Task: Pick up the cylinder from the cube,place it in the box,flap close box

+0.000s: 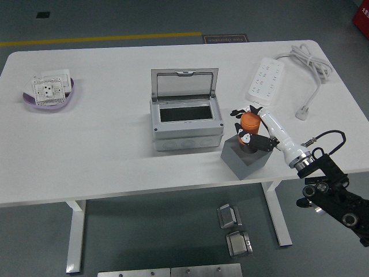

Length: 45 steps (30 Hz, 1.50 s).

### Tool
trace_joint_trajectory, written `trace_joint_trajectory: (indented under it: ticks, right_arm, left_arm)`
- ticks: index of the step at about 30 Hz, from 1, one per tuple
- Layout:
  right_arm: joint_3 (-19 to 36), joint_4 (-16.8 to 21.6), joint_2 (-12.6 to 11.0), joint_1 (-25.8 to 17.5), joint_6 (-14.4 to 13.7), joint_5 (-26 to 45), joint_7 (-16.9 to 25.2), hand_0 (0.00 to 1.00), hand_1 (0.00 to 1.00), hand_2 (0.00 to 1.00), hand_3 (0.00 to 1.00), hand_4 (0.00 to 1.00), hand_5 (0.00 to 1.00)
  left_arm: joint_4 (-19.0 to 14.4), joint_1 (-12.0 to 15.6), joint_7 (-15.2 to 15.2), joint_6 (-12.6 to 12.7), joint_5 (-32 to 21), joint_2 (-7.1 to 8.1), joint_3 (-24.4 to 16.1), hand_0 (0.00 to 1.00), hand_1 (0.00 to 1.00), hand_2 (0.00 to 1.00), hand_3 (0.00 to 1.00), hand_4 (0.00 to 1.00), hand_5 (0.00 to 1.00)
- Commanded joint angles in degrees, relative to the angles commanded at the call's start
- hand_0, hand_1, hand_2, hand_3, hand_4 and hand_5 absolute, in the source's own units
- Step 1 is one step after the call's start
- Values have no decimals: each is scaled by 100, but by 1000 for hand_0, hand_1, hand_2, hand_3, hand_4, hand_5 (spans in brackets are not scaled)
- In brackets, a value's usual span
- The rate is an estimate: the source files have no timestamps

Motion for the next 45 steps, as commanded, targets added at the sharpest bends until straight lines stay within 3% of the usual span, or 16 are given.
trace_joint_trajectory:
  ticks: [8, 16, 17, 22, 23, 32, 45]
  right_arm:
    - [-457, -232, 191, 781, -103, -230, -196, 761, 678, 694, 643, 2, 2]
    - [-1272, -1073, 846, 1844, 9, -713, -684, 715, 638, 691, 639, 2, 2]
    - [-1394, -1211, 957, 1999, 48, -759, -752, 186, 288, 664, 617, 2, 2]
    - [-1780, -1726, 1279, 2586, 161, -808, -896, 186, 288, 664, 617, 2, 2]
    - [-1886, -1857, 1343, 2723, 186, -777, -914, 2, 172, 645, 619, 2, 2]
    - [-2526, -2469, 1599, 3169, 240, -425, -908, 2, 167, 645, 622, 2, 2]
    - [-3345, -2894, 1765, 3365, 330, -20, -682, 2, 169, 649, 630, 2, 2]
  left_arm:
    - [5, -10, 43, -6, 156, 42, -144, 667, 663, 574, 607, 629, 260]
    - [10, -22, 113, 0, 406, 113, -343, 667, 663, 574, 607, 630, 261]
    - [11, -26, 121, 3, 436, 127, -364, 666, 663, 574, 607, 629, 263]
    - [11, -45, 140, 10, 510, 168, -415, 666, 663, 574, 607, 629, 263]
    - [10, -51, 143, 9, 521, 176, -420, 666, 663, 574, 606, 630, 265]
    - [-2, -110, 158, -1, 567, 208, -431, 666, 663, 573, 606, 629, 264]
    - [-17, -214, 168, -17, 606, 222, -420, 665, 665, 573, 605, 628, 262]
